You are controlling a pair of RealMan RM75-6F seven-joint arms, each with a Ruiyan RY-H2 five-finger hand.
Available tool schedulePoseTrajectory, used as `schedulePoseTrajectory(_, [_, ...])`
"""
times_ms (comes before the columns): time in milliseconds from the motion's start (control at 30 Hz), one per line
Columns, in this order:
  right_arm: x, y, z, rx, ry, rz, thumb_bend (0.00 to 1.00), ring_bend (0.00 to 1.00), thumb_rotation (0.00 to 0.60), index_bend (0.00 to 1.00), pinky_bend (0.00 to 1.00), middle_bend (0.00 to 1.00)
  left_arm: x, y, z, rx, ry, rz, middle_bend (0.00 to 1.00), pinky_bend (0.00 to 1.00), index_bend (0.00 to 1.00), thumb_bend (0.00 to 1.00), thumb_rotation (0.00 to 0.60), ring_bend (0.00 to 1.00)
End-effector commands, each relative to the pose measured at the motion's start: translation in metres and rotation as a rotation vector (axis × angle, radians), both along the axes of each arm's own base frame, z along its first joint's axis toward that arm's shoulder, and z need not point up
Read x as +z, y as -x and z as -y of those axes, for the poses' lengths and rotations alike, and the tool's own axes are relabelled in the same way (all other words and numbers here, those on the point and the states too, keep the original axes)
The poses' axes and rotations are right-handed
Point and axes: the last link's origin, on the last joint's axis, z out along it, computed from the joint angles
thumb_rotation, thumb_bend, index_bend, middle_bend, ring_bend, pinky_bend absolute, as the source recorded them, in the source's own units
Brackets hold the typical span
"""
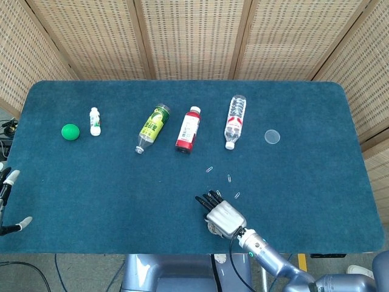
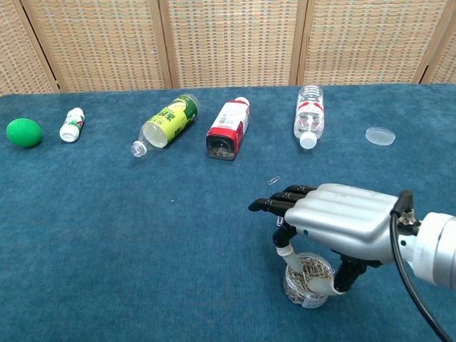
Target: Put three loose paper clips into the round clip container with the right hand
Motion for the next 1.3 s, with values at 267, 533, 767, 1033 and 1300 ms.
schedulePoseTrajectory(267, [0.006, -0.004, 0.002, -0.014, 0.016, 0.035, 0.15, 0.00, 0.600, 0.56, 0.00, 0.00, 0.000, 0.000, 0.000, 0.000, 0.001, -0.002, 0.00, 0.00, 0.00, 0.00, 0.600, 0.00])
schedulePoseTrajectory(533, [0.036, -0.009, 0.035, -0.071, 0.127, 0.125, 0.16, 0.00, 0.600, 0.56, 0.00, 0.00, 0.000, 0.001, 0.000, 0.002, -0.001, 0.001, 0.00, 0.00, 0.00, 0.00, 0.600, 0.00])
schedulePoseTrajectory(767, [0.043, 0.008, 0.064, -0.150, 0.186, 0.094, 0.27, 0.00, 0.600, 0.56, 0.00, 0.00, 0.001, 0.001, 0.000, 0.002, -0.002, 0.002, 0.00, 0.00, 0.00, 0.00, 0.600, 0.00])
schedulePoseTrajectory(1033, [0.025, 0.042, 0.079, -0.214, 0.170, -0.015, 0.33, 0.00, 0.600, 0.56, 0.00, 0.00, -0.001, 0.002, -0.002, 0.011, 0.004, -0.002, 0.00, 0.00, 0.00, 0.00, 0.600, 0.00])
schedulePoseTrajectory(1300, [0.010, 0.052, 0.081, -0.157, 0.164, -0.104, 0.33, 0.00, 0.600, 0.56, 0.00, 0.00, -0.003, 0.003, -0.004, 0.017, 0.007, -0.004, 0.00, 0.00, 0.00, 0.00, 0.600, 0.00])
